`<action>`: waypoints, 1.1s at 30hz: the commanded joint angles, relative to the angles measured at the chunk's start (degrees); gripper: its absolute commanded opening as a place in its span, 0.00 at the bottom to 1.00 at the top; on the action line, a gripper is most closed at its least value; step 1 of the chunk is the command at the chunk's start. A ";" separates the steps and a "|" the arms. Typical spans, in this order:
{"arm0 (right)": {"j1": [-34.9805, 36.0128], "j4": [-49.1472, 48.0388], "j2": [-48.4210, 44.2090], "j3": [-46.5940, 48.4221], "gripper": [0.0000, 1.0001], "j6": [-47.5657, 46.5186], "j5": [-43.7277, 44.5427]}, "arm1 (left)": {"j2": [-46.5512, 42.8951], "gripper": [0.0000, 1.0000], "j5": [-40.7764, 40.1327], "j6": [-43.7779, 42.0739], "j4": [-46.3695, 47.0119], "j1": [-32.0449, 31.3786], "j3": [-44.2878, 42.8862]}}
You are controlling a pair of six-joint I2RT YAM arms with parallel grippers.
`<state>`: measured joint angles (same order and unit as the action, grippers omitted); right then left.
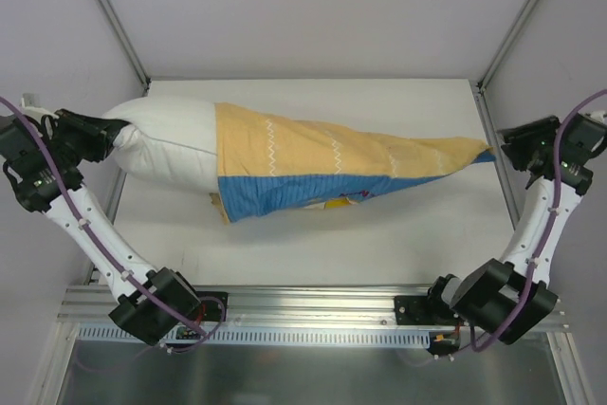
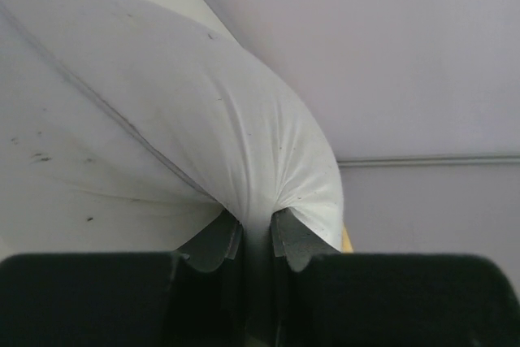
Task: Remove the pillowcase from the pillow
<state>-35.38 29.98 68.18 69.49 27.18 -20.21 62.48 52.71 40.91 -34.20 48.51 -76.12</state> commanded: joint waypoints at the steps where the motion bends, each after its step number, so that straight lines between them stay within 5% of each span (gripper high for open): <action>1: 10.36 -3.53 -0.24 3.72 0.61 -8.69 3.15 | -3.32 0.00 -4.88 -1.26 10.55 -6.22 -1.23; 4: 22.33 0.42 -0.24 2.93 0.84 -13.72 7.71 | -4.47 0.00 -4.64 -1.88 10.55 -9.57 0.26; 8: 34.57 3.42 0.54 -0.41 0.93 -17.07 13.26 | -5.70 0.00 -4.02 -2.94 10.11 -9.66 3.86; 13: 38.79 3.77 8.09 0.20 0.95 -13.91 6.23 | -6.66 0.00 -3.75 -2.94 10.11 -10.45 5.89; 20: 43.02 7.11 26.46 8.98 0.96 -6.97 18.79 | -7.81 0.00 -3.49 -2.67 10.11 -10.54 6.33; 33: 49.52 8.77 50.54 27.96 0.98 7.27 23.63 | -8.43 0.00 -2.43 -1.79 10.20 -10.63 7.12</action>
<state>11.86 35.90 115.39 92.99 29.85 -0.21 55.94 48.34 38.02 -29.63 38.20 -68.40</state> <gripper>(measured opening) 0.985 0.088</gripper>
